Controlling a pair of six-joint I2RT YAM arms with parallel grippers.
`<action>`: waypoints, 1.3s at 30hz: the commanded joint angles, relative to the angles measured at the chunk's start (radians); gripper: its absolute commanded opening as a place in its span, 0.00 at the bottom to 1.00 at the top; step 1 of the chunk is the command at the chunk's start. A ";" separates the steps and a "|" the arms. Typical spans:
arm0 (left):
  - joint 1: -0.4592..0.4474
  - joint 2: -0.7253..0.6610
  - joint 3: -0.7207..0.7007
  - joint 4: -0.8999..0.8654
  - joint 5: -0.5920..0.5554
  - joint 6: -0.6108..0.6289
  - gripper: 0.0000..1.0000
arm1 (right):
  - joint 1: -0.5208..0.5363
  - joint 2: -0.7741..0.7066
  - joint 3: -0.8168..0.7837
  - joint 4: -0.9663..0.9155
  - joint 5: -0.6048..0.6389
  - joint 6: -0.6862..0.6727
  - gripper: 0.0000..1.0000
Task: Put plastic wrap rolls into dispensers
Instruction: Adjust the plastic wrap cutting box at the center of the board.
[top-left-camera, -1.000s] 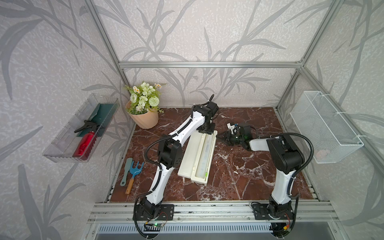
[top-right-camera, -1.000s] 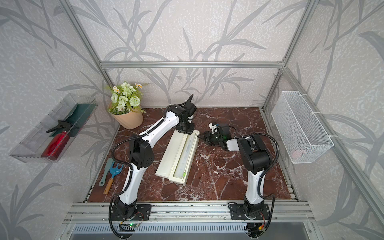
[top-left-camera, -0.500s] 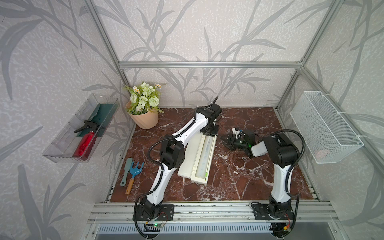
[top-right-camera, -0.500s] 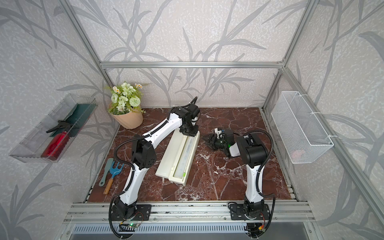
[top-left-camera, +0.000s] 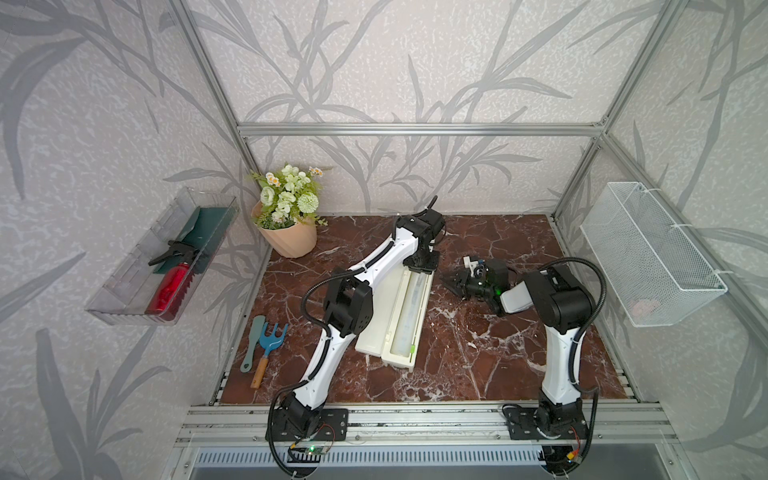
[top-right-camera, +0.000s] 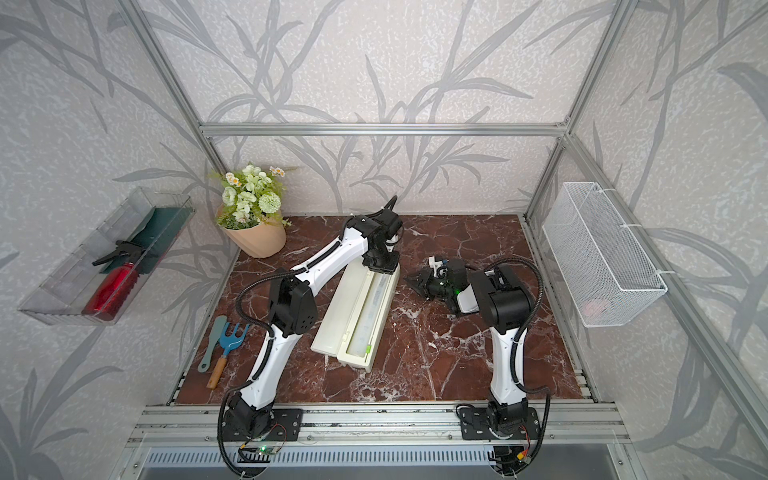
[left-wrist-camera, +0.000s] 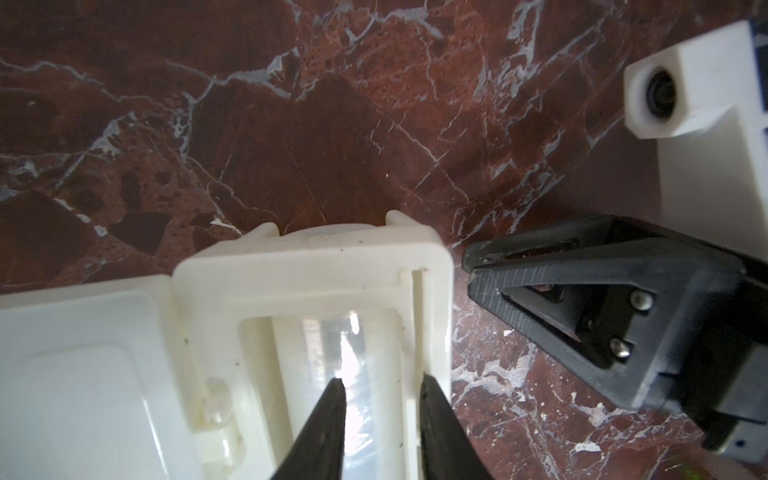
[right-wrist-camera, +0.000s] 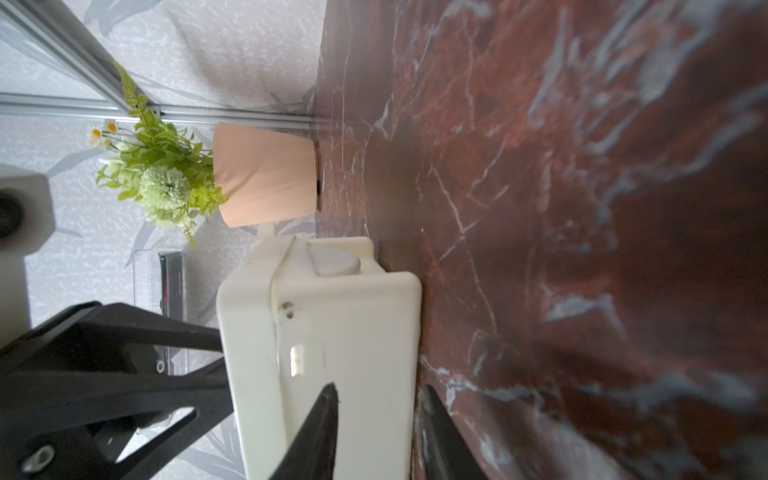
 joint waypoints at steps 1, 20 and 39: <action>-0.005 0.023 0.024 -0.003 0.015 -0.013 0.35 | 0.027 0.029 0.040 -0.034 -0.011 -0.018 0.30; -0.006 0.027 0.000 0.029 0.088 -0.002 0.41 | 0.073 0.026 0.104 -0.105 -0.003 -0.032 0.19; -0.005 0.053 0.003 0.009 0.075 -0.004 0.11 | 0.101 0.055 0.127 0.093 -0.049 0.081 0.07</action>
